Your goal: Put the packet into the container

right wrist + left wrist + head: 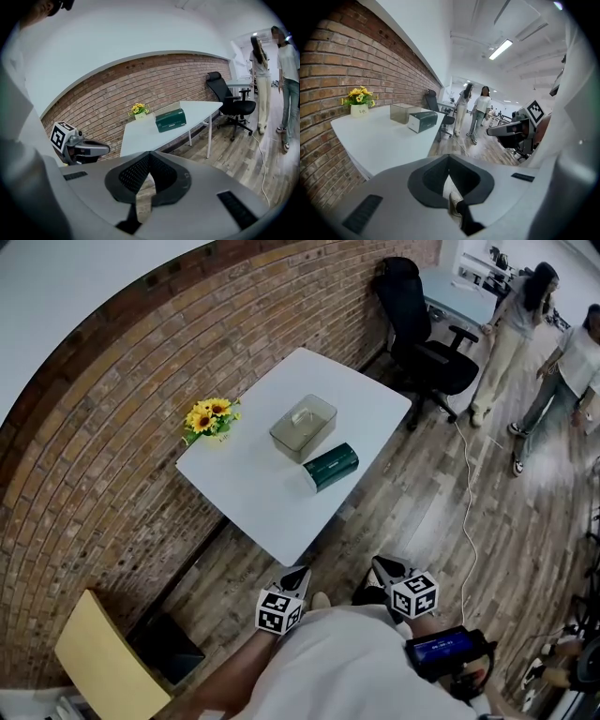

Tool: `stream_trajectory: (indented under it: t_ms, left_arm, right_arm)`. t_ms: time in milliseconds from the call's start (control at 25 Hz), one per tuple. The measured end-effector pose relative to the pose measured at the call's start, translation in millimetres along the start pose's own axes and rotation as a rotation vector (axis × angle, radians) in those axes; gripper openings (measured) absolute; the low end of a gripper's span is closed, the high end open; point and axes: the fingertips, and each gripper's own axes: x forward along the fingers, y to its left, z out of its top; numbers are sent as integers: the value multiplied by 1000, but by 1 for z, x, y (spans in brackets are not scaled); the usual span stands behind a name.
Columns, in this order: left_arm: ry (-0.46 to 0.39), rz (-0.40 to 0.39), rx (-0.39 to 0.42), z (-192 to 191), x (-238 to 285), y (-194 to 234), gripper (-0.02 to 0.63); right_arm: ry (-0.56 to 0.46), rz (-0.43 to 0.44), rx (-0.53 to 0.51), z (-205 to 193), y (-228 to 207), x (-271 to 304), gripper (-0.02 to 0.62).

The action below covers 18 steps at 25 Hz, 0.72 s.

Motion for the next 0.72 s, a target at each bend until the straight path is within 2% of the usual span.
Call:
stream_trajectory:
  t_ms: [280, 440, 720]
  left_arm:
    - [29, 13, 15, 0, 16, -8, 8]
    - [37, 23, 15, 27, 46, -19, 8]
    - [19, 51, 29, 69, 82, -22, 8]
  right_arm:
    - [-5, 8, 14, -1, -17, -1, 6]
    - [5, 11, 24, 15, -55, -5, 6]
    - [0, 36, 10, 45, -96, 1, 6]
